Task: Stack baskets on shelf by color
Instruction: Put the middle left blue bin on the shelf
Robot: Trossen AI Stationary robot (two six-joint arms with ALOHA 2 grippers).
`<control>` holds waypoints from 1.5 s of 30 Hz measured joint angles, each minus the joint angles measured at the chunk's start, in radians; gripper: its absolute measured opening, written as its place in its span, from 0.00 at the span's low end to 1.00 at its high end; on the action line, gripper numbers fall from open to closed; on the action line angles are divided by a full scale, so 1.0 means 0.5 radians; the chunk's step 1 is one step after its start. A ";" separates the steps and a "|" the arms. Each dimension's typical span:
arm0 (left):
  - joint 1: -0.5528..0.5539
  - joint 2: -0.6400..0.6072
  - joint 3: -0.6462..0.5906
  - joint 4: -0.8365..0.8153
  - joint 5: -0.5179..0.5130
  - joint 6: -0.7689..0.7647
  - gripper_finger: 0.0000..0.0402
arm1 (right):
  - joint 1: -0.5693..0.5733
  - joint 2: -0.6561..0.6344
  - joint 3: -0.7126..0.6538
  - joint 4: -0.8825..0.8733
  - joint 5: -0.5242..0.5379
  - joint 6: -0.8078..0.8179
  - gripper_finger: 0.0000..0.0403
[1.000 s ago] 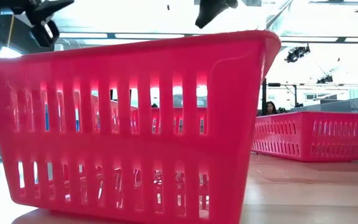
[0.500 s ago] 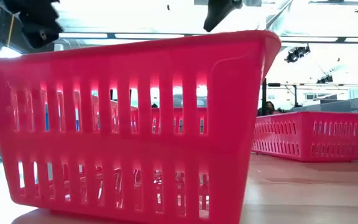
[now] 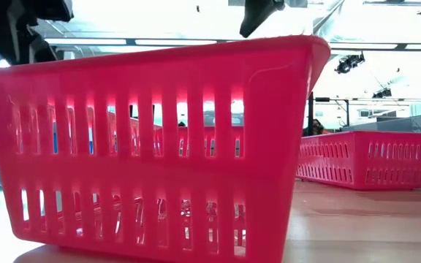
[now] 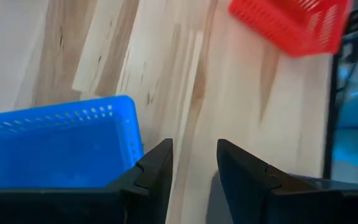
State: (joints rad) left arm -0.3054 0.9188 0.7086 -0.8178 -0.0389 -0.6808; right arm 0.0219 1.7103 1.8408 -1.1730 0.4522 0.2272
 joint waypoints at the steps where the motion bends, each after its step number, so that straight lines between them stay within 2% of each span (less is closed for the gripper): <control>1: -0.034 0.030 0.000 -0.004 -0.033 -0.022 0.29 | 0.000 0.000 0.000 -0.001 0.000 0.000 0.17; 8: -0.188 0.223 -0.001 -0.016 -0.253 -0.162 0.29 | 0.000 0.001 -0.008 0.004 -0.012 0.001 0.17; 31: -0.202 0.904 -0.002 -0.064 -0.307 -0.416 0.29 | 0.000 0.001 -0.011 0.028 -0.082 -0.007 0.17; 35: -0.202 0.972 -0.002 -0.063 -0.288 -0.449 0.22 | 0.000 0.001 -0.011 0.035 -0.082 -0.023 0.17; 41: -0.204 0.979 0.006 -0.035 -0.266 -0.401 0.03 | 0.000 0.001 -0.011 0.035 -0.082 -0.023 0.17; 45: -0.204 0.979 0.078 -0.051 -0.310 -0.330 0.02 | 0.000 0.001 -0.011 0.035 -0.082 -0.022 0.17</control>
State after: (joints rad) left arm -0.4072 1.4082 0.7476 -0.8434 -0.1941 -0.8455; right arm 0.0219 1.7107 1.8351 -1.1553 0.4114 0.2161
